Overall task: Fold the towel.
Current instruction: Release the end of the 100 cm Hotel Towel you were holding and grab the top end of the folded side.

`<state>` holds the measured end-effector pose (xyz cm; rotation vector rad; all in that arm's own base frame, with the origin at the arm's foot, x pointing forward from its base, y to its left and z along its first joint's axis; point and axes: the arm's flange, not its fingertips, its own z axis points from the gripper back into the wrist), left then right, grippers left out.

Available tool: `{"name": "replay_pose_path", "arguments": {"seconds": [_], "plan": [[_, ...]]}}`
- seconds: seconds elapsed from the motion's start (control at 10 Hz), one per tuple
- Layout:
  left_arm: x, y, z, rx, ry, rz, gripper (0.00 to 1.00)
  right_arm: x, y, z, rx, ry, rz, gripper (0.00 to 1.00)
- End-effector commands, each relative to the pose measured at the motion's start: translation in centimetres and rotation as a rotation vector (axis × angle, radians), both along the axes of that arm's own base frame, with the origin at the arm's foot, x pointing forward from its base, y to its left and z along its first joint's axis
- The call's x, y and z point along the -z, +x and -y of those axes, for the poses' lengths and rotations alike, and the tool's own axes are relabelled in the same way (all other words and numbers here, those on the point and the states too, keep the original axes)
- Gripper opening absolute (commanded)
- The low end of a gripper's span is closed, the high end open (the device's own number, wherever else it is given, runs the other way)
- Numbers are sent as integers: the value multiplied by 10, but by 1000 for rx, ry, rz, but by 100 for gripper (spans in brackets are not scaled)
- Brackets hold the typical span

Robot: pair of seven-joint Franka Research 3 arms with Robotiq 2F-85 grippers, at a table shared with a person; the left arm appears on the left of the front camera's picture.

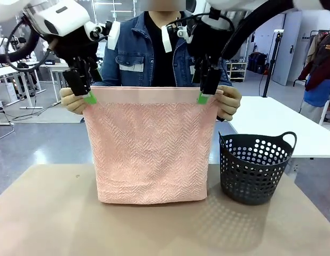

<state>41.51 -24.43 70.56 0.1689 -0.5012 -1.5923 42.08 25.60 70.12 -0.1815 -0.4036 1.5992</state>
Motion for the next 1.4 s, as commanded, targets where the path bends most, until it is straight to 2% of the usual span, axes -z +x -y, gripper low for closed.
{"name": "replay_pose_path", "arguments": {"seconds": [0.0,0.2,0.5,0.6,0.7,0.8,0.9,1.0,1.1,1.2,1.3], "plan": [[-8,15,5,22,50,3,100,-4,19,-4,-5,-24,-17,97],[2,35,5,17,48,-52,100,8,36,-3,-3,-22,-70,97],[14,45,2,3,40,-97,100,21,46,-3,15,6,-112,97],[17,46,-1,-3,35,-105,89,24,47,-4,22,6,-117,97],[20,46,-2,0,41,-109,40,26,48,-4,27,10,-117,37],[21,45,-3,-2,40,-112,29,26,48,-4,30,15,-116,37],[21,44,-5,-5,38,-111,0,26,47,-5,33,19,-114,0],[21,44,-5,-4,35,-112,22,26,47,-5,35,18,-117,32],[21,44,-5,-8,37,-113,0,27,48,-5,37,17,-120,0],[22,44,-5,-23,43,-114,0,28,47,-5,38,15,-124,8],[22,44,-5,-23,49,-117,0,28,47,-6,39,17,-125,0]]}}
